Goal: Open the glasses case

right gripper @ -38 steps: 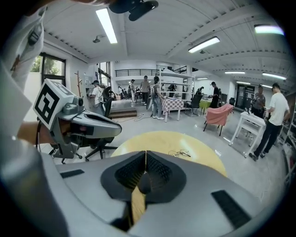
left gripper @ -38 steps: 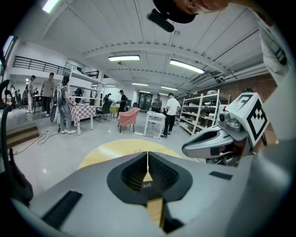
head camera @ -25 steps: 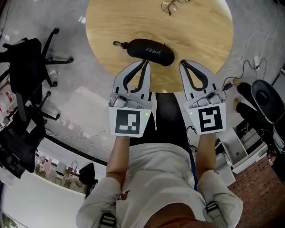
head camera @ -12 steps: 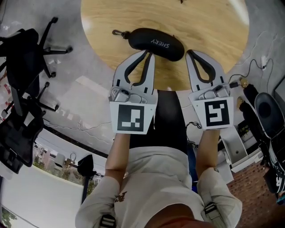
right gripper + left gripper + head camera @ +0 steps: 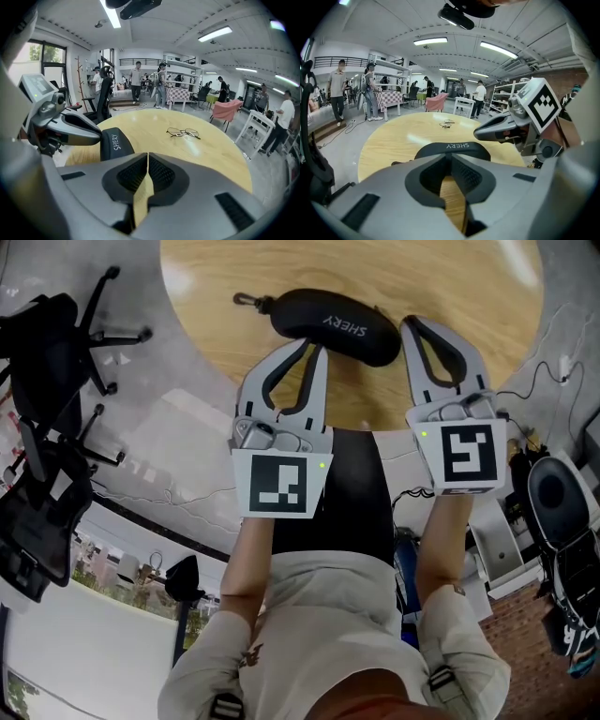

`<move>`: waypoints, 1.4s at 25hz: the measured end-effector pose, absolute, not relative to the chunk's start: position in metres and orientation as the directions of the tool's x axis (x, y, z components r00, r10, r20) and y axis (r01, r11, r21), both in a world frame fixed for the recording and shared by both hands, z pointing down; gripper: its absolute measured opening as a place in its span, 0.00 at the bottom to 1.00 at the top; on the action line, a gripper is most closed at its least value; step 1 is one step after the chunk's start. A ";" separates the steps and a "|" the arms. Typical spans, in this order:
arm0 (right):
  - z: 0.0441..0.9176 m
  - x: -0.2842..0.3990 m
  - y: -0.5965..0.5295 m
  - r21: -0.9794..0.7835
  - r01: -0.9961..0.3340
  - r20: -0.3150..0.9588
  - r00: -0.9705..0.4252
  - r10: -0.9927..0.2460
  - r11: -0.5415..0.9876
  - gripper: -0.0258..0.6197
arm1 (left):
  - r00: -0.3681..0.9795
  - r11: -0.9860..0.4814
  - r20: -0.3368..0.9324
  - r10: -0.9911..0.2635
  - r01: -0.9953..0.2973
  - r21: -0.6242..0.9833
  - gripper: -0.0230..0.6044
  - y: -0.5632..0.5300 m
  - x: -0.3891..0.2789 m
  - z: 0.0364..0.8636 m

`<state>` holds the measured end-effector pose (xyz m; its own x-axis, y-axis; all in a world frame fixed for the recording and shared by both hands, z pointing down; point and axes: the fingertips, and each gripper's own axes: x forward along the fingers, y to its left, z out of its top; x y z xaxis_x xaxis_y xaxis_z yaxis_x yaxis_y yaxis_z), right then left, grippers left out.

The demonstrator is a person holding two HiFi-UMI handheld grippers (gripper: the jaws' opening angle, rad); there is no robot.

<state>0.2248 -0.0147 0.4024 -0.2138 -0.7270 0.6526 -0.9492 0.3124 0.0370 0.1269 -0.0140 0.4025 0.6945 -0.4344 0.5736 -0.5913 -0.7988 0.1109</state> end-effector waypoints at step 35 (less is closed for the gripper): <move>0.415 0.100 0.010 -0.133 -0.725 0.692 -0.556 -0.460 0.676 0.07 | 0.615 -0.706 0.573 -0.543 -0.703 0.086 0.14 -0.043 0.073 0.403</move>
